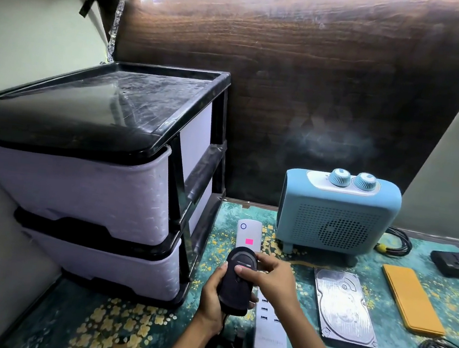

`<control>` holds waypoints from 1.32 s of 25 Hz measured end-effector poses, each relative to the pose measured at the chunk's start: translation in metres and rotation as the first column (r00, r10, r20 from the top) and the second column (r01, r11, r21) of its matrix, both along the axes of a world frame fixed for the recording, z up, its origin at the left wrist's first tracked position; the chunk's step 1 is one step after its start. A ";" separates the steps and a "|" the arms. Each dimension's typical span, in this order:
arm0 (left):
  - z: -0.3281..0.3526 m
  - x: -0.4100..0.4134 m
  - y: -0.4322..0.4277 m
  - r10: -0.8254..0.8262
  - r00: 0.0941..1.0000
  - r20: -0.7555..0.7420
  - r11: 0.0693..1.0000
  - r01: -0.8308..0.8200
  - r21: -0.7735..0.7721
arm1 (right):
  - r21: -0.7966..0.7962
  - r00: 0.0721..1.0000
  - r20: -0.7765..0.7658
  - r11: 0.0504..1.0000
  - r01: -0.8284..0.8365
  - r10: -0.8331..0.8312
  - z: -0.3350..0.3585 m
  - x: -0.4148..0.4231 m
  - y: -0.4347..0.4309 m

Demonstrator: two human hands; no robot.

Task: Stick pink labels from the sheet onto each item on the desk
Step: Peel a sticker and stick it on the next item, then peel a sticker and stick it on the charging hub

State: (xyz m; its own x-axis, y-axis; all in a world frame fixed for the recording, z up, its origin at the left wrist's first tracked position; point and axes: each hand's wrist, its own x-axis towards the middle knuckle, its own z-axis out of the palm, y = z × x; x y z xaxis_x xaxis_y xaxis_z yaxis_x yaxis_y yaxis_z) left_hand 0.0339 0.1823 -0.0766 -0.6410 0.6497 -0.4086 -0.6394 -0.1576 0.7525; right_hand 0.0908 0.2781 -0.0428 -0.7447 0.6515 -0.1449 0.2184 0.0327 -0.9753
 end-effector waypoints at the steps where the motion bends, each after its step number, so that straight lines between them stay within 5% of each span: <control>1: -0.001 0.000 -0.001 -0.006 1.000 -0.004 1.000 0.006 0.004 | -0.065 0.999 -0.029 0.998 -0.017 0.015 0.000 0.000 0.002; 7: -0.004 -0.011 -0.008 -0.025 0.998 -0.058 0.998 0.021 -0.057 | -0.153 0.993 -0.004 0.981 -0.118 0.119 -0.005 -0.002 0.012; 12: -0.017 -0.036 -0.008 0.003 0.993 -0.120 0.944 -0.042 -0.328 | 0.102 0.954 0.292 0.990 -0.103 0.069 -0.036 -0.006 0.008; 14: -0.023 -0.045 -0.011 0.013 0.959 -0.282 0.849 -0.160 -0.504 | 0.083 0.954 0.294 0.992 -0.093 0.064 -0.043 -0.004 0.003; 17: -0.034 -0.039 -0.011 -0.218 0.858 -0.465 0.660 -0.222 -0.718 | 0.043 0.958 0.273 0.993 -0.107 0.091 -0.045 0.002 -0.002; 21: -0.052 -0.013 0.001 -0.658 0.564 -0.498 0.325 -0.384 -0.864 | 0.135 0.956 0.277 0.982 -0.135 0.094 -0.047 0.015 0.006; 24: -0.066 -0.012 0.005 -0.682 0.411 -0.605 0.325 -0.571 -0.754 | 0.189 0.966 0.258 0.979 -0.082 0.031 -0.047 0.033 0.016; 30: -0.062 -0.009 0.009 -0.686 0.473 -0.553 0.215 -0.595 -0.775 | 0.189 0.980 0.184 0.981 0.037 -0.073 -0.046 0.071 0.026; 33: -0.053 0.007 0.019 -0.609 0.402 -0.684 0.370 -0.618 -0.693 | 0.198 0.981 0.110 0.971 0.136 -0.160 -0.041 0.093 0.039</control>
